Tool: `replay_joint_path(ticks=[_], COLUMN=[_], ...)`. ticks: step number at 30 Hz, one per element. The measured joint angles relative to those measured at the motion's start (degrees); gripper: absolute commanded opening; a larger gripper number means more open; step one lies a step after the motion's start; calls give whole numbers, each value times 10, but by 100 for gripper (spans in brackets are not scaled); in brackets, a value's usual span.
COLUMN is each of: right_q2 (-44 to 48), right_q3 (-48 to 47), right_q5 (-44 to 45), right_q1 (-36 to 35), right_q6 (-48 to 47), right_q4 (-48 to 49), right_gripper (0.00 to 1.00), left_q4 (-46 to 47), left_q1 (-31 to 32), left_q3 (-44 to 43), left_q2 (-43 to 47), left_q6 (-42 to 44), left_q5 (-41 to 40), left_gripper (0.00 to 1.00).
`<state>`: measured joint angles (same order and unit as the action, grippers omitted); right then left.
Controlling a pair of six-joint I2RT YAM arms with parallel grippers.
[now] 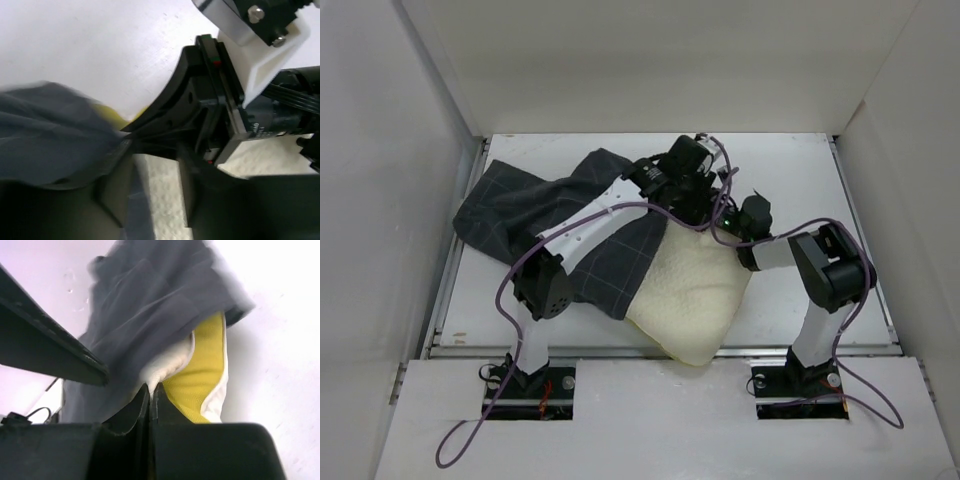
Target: Put the pillow into the pillowcase
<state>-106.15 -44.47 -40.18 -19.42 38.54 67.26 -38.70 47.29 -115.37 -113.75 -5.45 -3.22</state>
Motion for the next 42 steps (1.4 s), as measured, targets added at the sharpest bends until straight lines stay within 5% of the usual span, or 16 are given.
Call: replay_joint_path(ticks=[2,4,5,9,15,23,25,34,39,42], right_q2=[19,49,65,116,202,249,247,216,157,132], right_q3=[24,46,55,70,61,30,19,-14,-30,-29], right_q5=[14,24,32,74,127,204,201,171,143,100], right_q1=[-6,-13,-13,-8,-7,11,21,24,25,25], right_q6=[5,4,2,-28,-123,-199,-211,-277,-278,-275], right_q4=[4,0,-10,-71,-252,-435,-467,-555,-566,-564], right_gripper=[5,21,35,42,77,83,100,100,83,75], left_q4=[1,-5,-16,-47,-52,-44,-25,4,38,64], left_q1=[6,6,2,-8,-9,-26,-23,28,48,33], left_q3=[19,24,25,26,39,20,61,380,488,529], left_q2=[12,17,19,30,50,31,42,217,311,292], left_q6=[-25,-43,-52,-84,-106,-141,-151,-240,-299,-322], left_q5=[1,-13,-15,-45,-105,-164,-165,-114,-96,-91], left_gripper=[61,93,100,100,100,100,100,100,100,82])
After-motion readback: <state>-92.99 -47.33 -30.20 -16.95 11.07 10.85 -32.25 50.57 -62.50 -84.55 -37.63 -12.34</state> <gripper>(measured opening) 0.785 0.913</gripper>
